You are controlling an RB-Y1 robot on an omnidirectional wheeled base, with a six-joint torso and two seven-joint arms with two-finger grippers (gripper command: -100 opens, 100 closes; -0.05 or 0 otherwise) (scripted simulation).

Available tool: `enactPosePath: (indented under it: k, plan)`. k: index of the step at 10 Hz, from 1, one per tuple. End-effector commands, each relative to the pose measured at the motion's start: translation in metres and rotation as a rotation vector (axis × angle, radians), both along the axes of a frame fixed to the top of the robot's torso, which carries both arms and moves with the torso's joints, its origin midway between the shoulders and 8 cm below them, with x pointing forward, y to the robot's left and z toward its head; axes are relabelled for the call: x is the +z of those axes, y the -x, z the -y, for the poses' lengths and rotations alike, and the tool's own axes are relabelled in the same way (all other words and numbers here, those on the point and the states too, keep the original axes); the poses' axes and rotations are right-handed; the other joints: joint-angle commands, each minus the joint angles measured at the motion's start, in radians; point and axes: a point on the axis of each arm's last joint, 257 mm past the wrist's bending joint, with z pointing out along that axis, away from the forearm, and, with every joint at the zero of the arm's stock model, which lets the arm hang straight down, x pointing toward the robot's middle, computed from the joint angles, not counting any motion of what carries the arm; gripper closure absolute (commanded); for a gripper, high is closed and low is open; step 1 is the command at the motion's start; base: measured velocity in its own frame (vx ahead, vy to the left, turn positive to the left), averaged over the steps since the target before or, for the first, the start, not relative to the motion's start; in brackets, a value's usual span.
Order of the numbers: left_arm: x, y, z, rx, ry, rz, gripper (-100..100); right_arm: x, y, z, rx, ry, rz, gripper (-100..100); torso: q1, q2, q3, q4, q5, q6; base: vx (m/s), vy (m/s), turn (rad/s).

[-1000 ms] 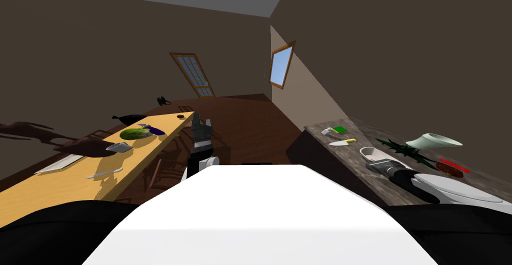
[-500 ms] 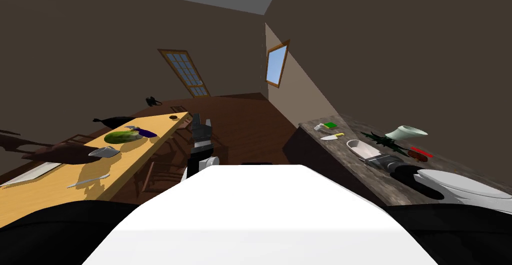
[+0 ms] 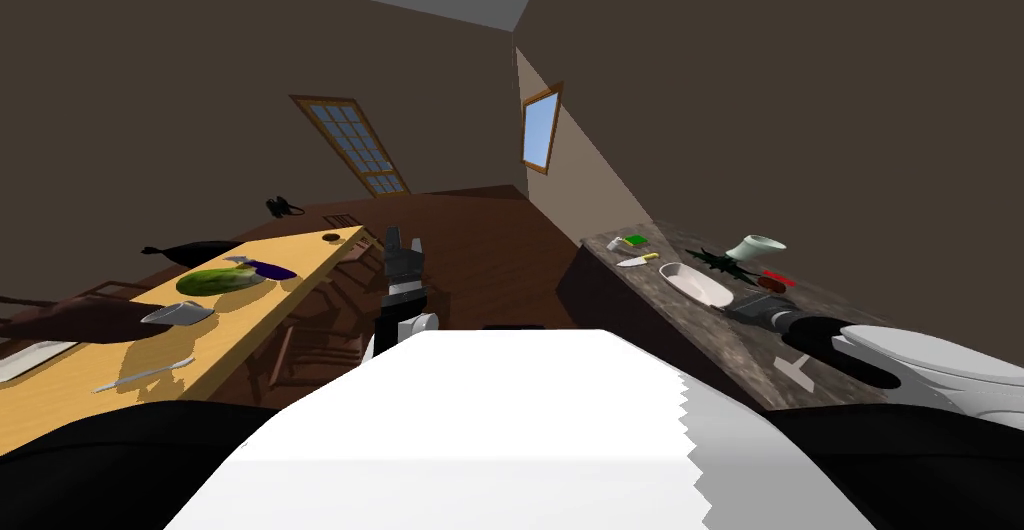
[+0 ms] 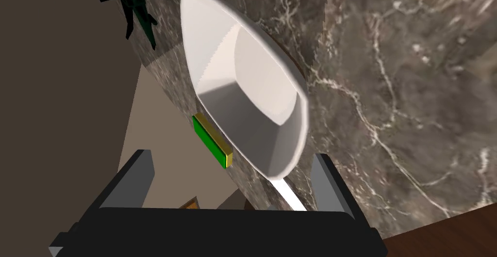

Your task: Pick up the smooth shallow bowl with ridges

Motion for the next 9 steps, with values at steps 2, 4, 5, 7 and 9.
enactPosePath:
  k: [2, 4, 5, 7, 9]
  plan:
    - [0.000, 0.000, 0.000, 0.000, 0.000, 0.000, 0, 0.008, -0.013, -0.009, 0.049, 0.009, 0.000, -100, 0.001, 0.000, 0.000, 0.000, 0.000, 0.000, -0.092, -0.074, -0.079]
    - [0.000, 0.000, 0.000, 0.000, 0.000, 0.000, 0, 0.017, -0.027, -0.021, 0.106, 0.019, -0.003, -100, 0.005, -0.002, -0.001, 0.000, 0.001, 0.000, -0.064, -0.059, -0.103]
    - [0.000, 0.000, 0.000, 0.000, 0.000, 0.000, 0, 0.020, -0.033, -0.027, 0.134, 0.023, -0.006, -100, 0.004, -0.002, -0.001, 0.000, 0.001, 0.000, -0.079, -0.085, -0.088]
    - [0.000, 0.000, 0.000, 0.000, 0.000, 0.000, 0, 0.024, -0.044, -0.040, 0.188, 0.028, -0.013, -100, 0.003, -0.001, -0.001, 0.000, 0.000, -0.001, -0.091, -0.085, -0.066]
    - [0.000, 0.000, 0.000, 0.000, 0.000, 0.000, 0, 0.024, -0.058, -0.062, 0.264, 0.033, -0.029, -100, 0.000, 0.001, 0.000, 0.000, 0.000, -0.001, -0.107, -0.142, -0.034]
